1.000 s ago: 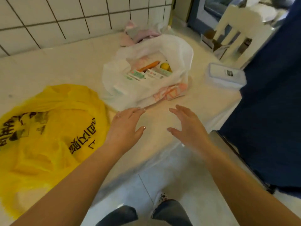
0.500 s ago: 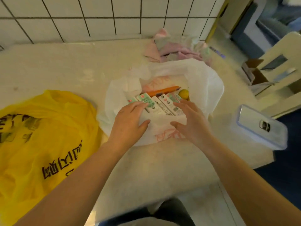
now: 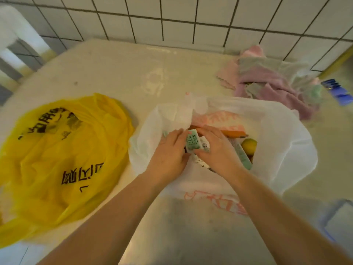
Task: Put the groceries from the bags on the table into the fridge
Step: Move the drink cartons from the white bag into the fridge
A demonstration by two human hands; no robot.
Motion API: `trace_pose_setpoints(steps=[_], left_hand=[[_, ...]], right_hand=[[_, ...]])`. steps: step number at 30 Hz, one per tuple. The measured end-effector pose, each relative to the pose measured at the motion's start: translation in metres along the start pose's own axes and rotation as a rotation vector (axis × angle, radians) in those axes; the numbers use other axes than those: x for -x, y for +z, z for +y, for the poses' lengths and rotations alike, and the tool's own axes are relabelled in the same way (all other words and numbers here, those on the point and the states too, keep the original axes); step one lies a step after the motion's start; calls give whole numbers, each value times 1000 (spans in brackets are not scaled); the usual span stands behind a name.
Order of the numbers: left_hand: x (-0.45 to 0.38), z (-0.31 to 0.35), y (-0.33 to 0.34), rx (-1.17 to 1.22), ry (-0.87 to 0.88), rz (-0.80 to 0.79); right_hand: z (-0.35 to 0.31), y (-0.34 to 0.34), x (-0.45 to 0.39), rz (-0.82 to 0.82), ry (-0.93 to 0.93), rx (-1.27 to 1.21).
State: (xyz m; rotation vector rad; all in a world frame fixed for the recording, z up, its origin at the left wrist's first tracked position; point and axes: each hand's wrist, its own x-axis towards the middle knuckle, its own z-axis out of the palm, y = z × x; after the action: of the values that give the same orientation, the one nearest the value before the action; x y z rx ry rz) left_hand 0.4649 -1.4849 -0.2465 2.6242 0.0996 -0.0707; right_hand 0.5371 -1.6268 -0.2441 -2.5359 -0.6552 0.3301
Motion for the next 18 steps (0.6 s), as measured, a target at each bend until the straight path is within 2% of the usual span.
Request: trace_pose_setpoints(steps=[7,18], left_hand=[[7,10,21,-250,-240,-35],[7,21,31,-355,-275,-79]], right_hand=[[8,21,-13,-170,-74,-4],[2,21,-8,-176,-9,78]])
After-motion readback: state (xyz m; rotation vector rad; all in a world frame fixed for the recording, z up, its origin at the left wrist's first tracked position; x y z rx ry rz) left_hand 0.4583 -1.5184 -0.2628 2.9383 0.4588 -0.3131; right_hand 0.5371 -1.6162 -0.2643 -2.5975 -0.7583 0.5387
